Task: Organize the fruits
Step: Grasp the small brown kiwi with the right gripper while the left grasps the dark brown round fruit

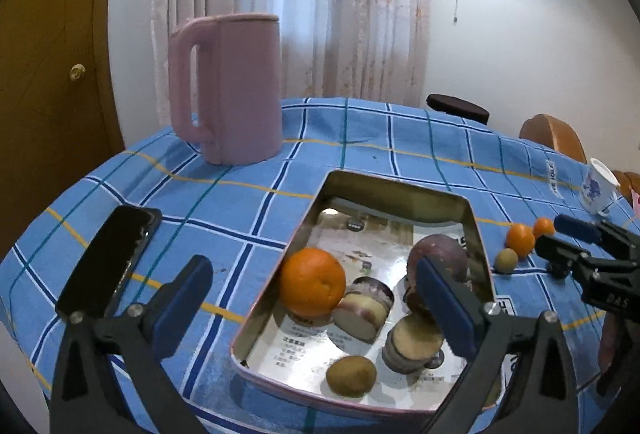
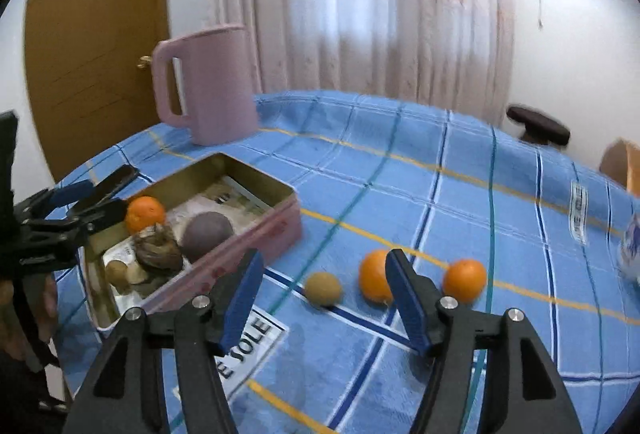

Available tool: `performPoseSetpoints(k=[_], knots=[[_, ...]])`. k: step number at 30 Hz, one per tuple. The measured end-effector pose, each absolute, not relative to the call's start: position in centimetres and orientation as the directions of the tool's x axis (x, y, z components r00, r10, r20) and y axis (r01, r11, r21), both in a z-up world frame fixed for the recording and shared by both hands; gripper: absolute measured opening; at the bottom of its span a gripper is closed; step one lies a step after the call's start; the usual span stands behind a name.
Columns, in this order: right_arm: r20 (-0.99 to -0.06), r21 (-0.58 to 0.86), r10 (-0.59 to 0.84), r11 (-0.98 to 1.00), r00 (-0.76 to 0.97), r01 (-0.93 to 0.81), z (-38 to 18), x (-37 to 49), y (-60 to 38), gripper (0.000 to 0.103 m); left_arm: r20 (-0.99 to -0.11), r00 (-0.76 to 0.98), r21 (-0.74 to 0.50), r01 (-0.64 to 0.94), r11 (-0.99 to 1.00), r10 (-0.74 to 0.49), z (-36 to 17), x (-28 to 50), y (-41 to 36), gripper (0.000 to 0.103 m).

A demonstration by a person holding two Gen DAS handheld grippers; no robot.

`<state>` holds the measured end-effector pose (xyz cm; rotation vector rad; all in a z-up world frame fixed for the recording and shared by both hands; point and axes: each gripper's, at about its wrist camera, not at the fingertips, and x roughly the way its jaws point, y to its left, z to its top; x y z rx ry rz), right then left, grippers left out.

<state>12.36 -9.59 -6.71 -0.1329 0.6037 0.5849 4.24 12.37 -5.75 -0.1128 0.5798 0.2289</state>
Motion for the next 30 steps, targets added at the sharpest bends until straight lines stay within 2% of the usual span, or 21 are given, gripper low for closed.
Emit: performPoseSetpoints(k=[3, 7, 11, 14, 15, 23, 30], knots=[[-0.598, 0.025, 0.458, 0.830, 0.657, -0.557, -7.4, 12.9, -8.7, 0.064, -0.557, 0.805, -0.015, -0.252, 0.968, 0.201, -5.9, 4.6, 12.0, 0.103], [-0.655, -0.046, 0.406, 0.820, 0.637, -0.570, -8.5, 13.4, -6.4, 0.050, -0.554, 0.807, 0.002, -0.247, 0.969, 0.206, -5.6, 4.8, 11.6, 0.103], [-0.702, -0.061, 0.370, 0.820, 0.609, -0.569, -9.3, 14.5, -5.4, 0.049, -0.549, 0.812, 0.000, -0.238, 0.971, 0.199, -5.3, 4.9, 11.1, 0.103], [-0.752, -0.041, 0.352, 0.819, 0.558, -0.572, -10.3, 15.5, -4.9, 0.035, -0.547, 0.814, 0.006, -0.227, 0.974, 0.193, -5.1, 4.8, 10.4, 0.103], [-0.743, -0.033, 0.361, 0.821, 0.563, -0.570, -10.1, 15.5, -5.1, 0.029, -0.547, 0.815, 0.008, -0.225, 0.974, 0.193, -5.1, 4.8, 10.2, 0.103], [-0.638, -0.033, 0.359, 0.871, 0.681, -0.491, -8.0, 12.9, -9.8, 0.029, -0.522, 0.843, 0.025, -0.141, 0.990, 0.134, -3.7, 5.6, 5.6, 0.103], [-0.607, -0.043, 0.209, 0.955, 0.767, -0.294, -7.9, 13.1, -18.1, 0.029, -0.550, 0.835, 0.051, 0.010, 0.999, 0.020, -4.1, 7.6, -1.6, 0.103]])
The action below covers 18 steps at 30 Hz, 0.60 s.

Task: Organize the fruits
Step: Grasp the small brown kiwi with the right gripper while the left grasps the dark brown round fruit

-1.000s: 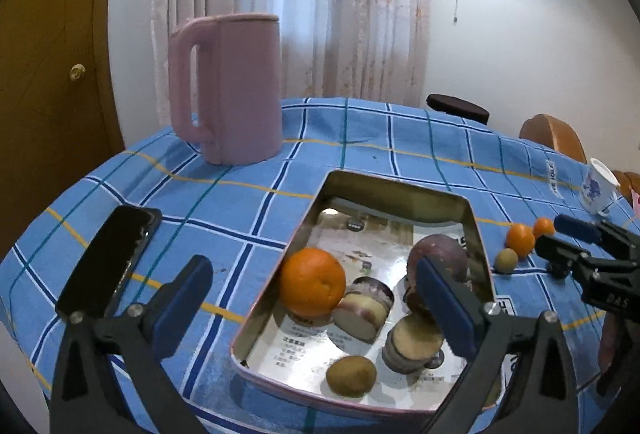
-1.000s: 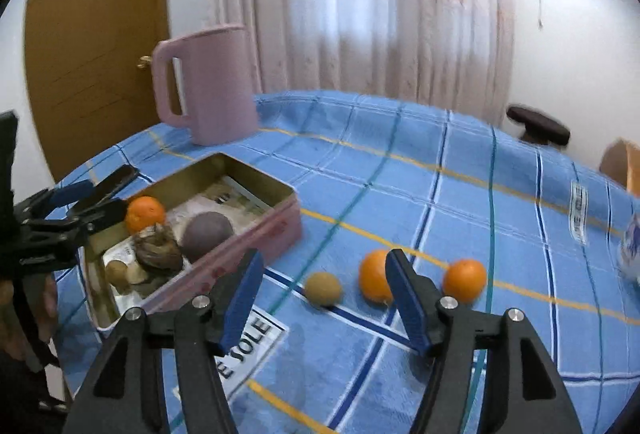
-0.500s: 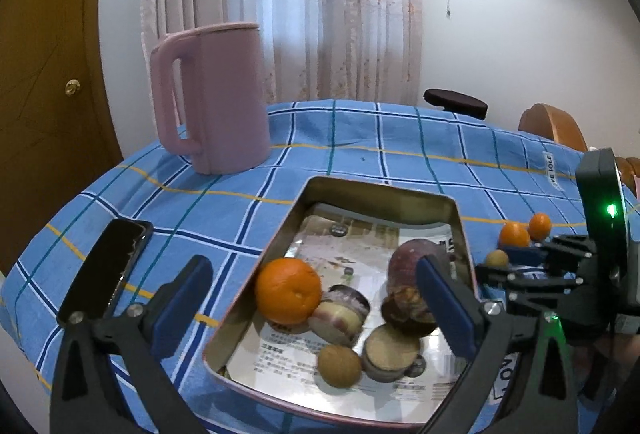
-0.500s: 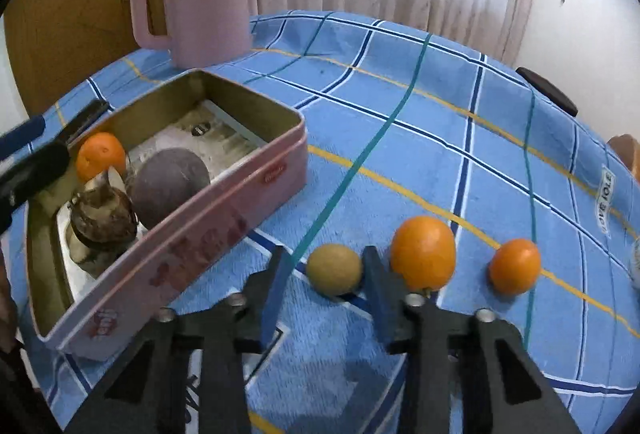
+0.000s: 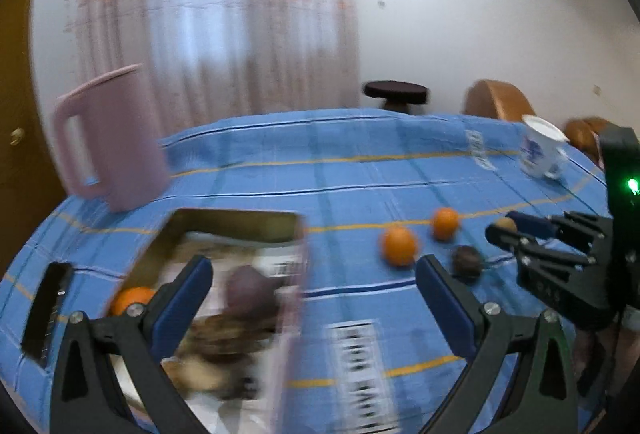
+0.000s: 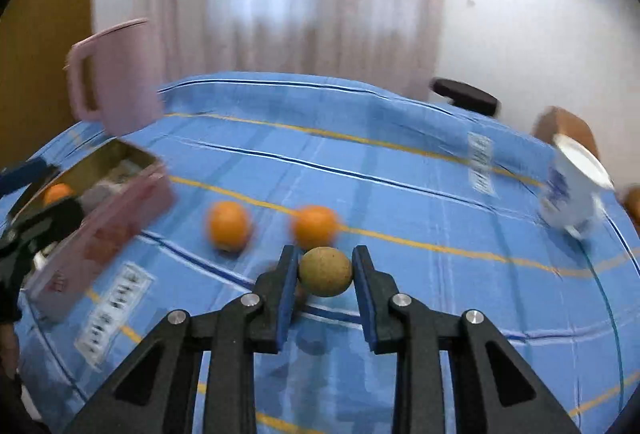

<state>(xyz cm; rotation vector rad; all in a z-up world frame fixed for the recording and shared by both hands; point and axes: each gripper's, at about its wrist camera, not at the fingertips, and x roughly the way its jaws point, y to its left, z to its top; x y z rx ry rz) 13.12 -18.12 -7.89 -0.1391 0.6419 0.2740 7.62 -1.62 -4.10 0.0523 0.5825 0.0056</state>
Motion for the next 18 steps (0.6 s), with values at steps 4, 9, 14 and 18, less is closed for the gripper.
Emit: performPoseSetpoints(k=[4, 9, 14, 18], knots=[[-0.615, -0.008, 0.168, 0.976, 0.770, -0.219, -8.2, 13.7, -21.8, 0.029, -0.585, 0.809, 0.054, 0.098, 0.994, -0.049, -4.9, 8.9, -5.5, 0.103], [-0.627, 0.029, 0.176, 0.979, 0.759, -0.203, -8.3, 14.0, -23.3, 0.030, -0.635, 0.764, 0.045, 0.181, 0.982, -0.112, -6.1, 11.0, -9.2, 0.089], [-0.619, 0.066, 0.194, 0.978, 0.761, -0.196, -8.5, 14.1, -23.8, 0.030, -0.691, 0.707, 0.034, 0.244, 0.969, -0.154, -7.8, 13.4, -11.7, 0.077], [-0.623, 0.060, 0.195, 0.977, 0.758, -0.202, -8.6, 14.0, -23.6, 0.030, -0.739, 0.651, 0.006, 0.267, 0.964, -0.176, -8.8, 14.7, -12.3, 0.057]])
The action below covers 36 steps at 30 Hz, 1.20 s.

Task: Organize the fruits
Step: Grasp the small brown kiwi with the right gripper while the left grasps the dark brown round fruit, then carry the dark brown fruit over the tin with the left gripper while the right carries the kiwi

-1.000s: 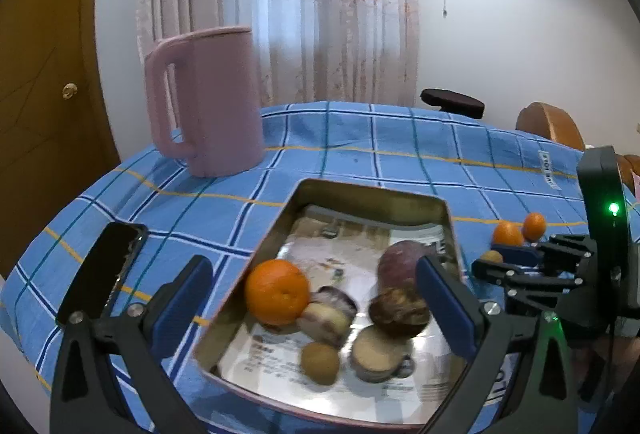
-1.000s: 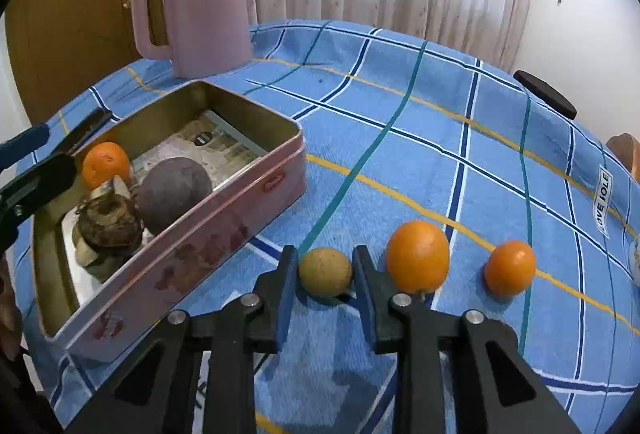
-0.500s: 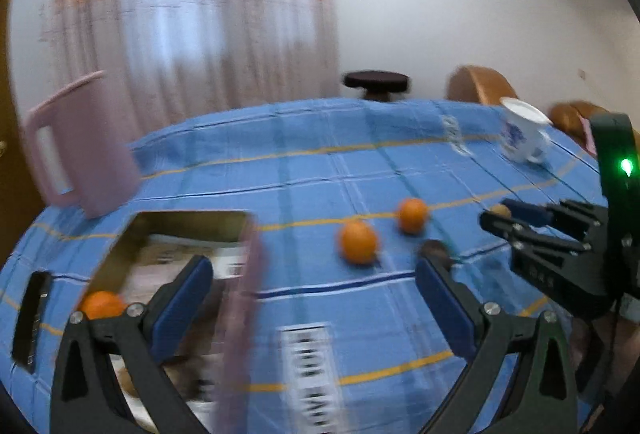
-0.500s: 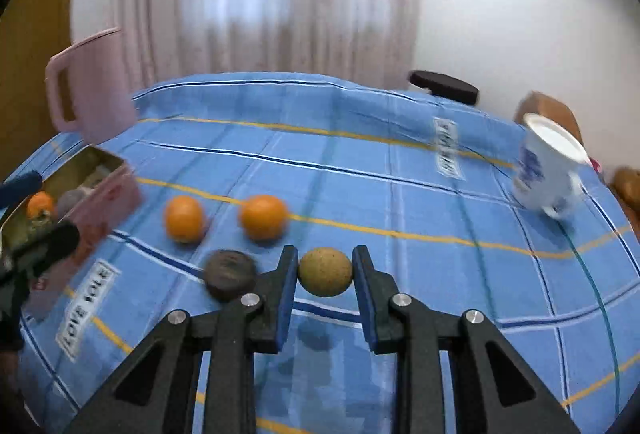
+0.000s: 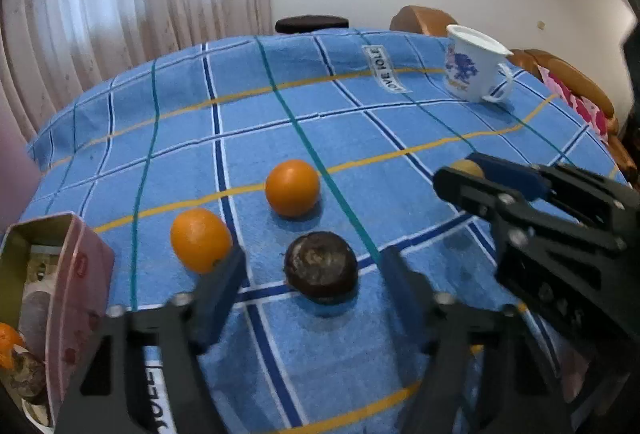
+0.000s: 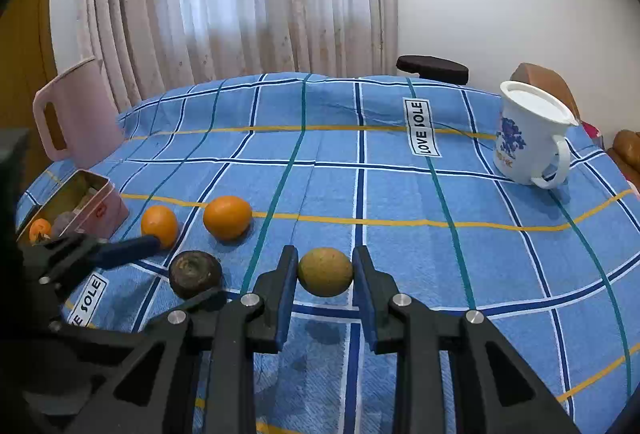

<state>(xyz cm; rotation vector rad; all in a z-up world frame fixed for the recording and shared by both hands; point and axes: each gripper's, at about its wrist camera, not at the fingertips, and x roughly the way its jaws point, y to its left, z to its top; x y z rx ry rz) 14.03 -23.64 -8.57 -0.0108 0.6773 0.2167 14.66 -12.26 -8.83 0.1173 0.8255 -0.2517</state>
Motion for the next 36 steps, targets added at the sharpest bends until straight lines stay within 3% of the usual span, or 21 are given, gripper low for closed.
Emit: performPoseSetpoints(k=[2, 3, 4, 11, 36], knots=[[-0.627, 0.049, 0.193, 0.977, 0.755, -0.208, -8.6, 14.0, -23.4, 0.030, -0.759, 0.630, 0.022, 0.274, 0.961, -0.162, -9.3, 15.2, -12.7, 0.053], [-0.630, 0.046, 0.192, 0.976, 0.753, -0.211, -8.6, 14.0, -23.3, 0.030, -0.780, 0.606, 0.016, 0.271, 0.962, -0.157, -9.7, 15.6, -12.7, 0.041], [-0.631, 0.045, 0.191, 0.976, 0.751, -0.211, -8.6, 14.1, -23.3, 0.030, -0.777, 0.604, -0.003, 0.278, 0.960, -0.178, -9.8, 15.6, -12.6, 0.039], [-0.594, 0.060, 0.219, 0.972, 0.774, -0.228, -8.2, 13.3, -23.5, 0.030, -0.717, 0.662, -0.038, 0.274, 0.961, -0.217, -8.8, 14.2, -11.8, 0.039], [-0.460, 0.049, 0.269, 0.959, 0.846, -0.278, -6.5, 10.6, -23.7, 0.030, -0.541, 0.827, 0.025, 0.198, 0.980, -0.153, -5.9, 11.2, -10.8, 0.039]])
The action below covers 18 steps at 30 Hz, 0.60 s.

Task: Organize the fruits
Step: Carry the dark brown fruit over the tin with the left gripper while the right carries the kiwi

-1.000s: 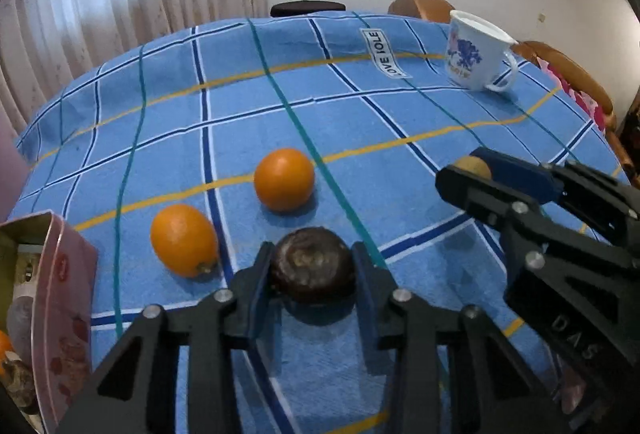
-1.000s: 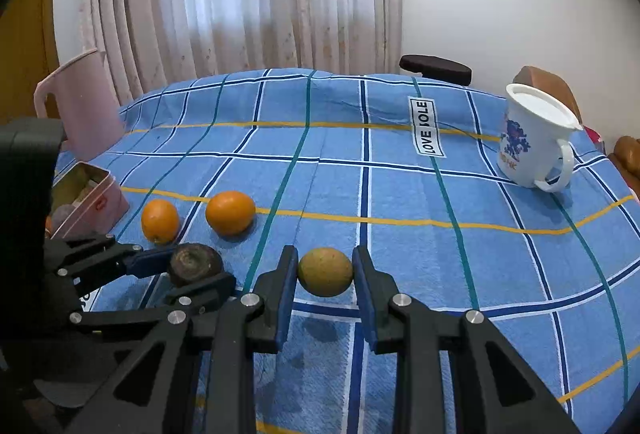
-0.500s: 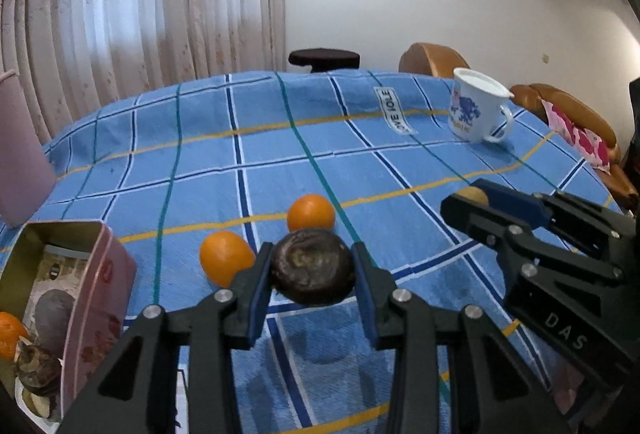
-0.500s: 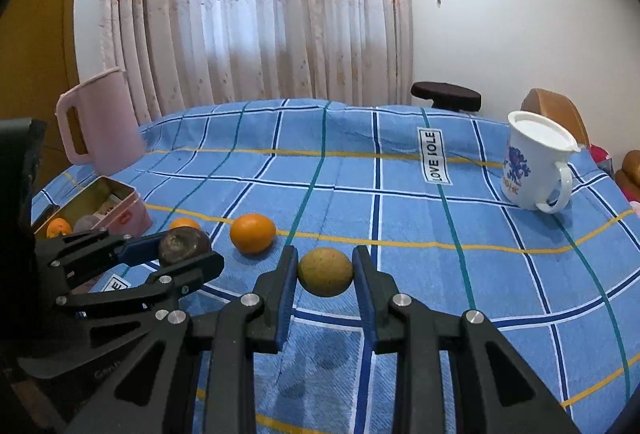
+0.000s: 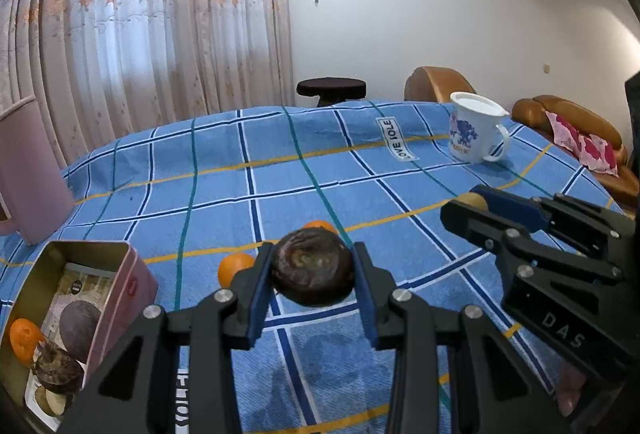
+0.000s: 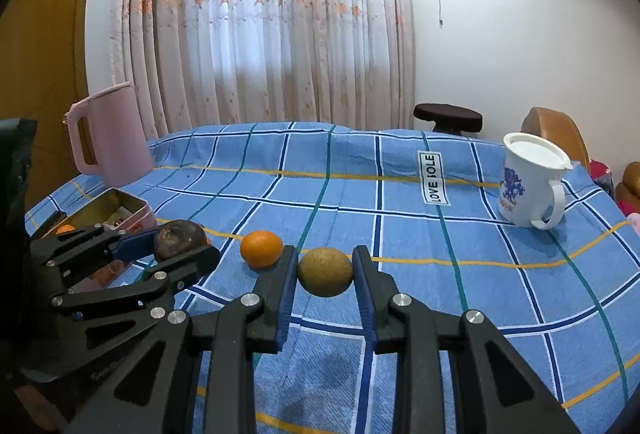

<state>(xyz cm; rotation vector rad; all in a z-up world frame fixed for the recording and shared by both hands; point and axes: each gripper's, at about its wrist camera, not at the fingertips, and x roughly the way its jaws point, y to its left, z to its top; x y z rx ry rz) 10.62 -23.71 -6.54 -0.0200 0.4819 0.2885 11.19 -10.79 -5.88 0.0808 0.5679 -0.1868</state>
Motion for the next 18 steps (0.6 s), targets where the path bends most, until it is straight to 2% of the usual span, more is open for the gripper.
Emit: performPoseSetpoints(k=[18], knots=[[-0.369, 0.039, 0.299, 0.951, 0.880, -0.307, -5.8, 8.9, -23.9, 0.030, -0.447, 0.884, 0.026, 0.164, 0.986, -0.136, -5.0, 9.4, -10.2, 0.039]])
